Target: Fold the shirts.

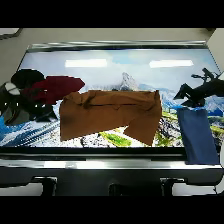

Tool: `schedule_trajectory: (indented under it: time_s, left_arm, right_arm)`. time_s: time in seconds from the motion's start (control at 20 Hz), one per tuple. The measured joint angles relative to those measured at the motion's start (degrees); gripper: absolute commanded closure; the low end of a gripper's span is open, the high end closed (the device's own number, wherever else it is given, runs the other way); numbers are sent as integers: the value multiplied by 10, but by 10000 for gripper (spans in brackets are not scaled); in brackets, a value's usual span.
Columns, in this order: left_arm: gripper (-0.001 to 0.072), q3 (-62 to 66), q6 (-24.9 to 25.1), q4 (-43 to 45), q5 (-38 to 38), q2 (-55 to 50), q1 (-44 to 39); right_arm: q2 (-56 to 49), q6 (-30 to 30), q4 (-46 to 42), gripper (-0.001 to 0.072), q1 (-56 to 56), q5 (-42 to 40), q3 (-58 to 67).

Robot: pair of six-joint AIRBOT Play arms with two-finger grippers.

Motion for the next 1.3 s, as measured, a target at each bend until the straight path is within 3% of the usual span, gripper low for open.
schedule_trajectory:
  time_s: [0.3,0.45,0.5,0.55,0.65,0.95,1.2,1.3]
  left_arm:
    - [319,-231,40,-70,104,50,29]
    - [437,-273,48,-116,141,54,25]
    - [532,-280,48,-123,156,56,24]
    - [558,-285,48,-129,174,56,24]
    - [684,-292,46,-137,199,57,23]
    - [685,-298,43,-140,203,57,23]
    - [685,-301,52,-132,212,69,21]
    - [685,-300,54,-126,239,80,21]
  right_arm:
    - [-3,-21,-13,182,-19,39,2]
    - [-12,-24,-17,182,-22,48,2]
    - [-16,-26,-17,182,-22,51,1]
    - [-19,-29,-19,182,-19,54,-2]
    - [-23,-37,-24,182,-9,56,-17]
    - [-30,-51,-29,179,26,6,-94]
    - [-62,-70,19,186,34,-47,-122]
    - [-76,-77,44,237,35,-74,-125]
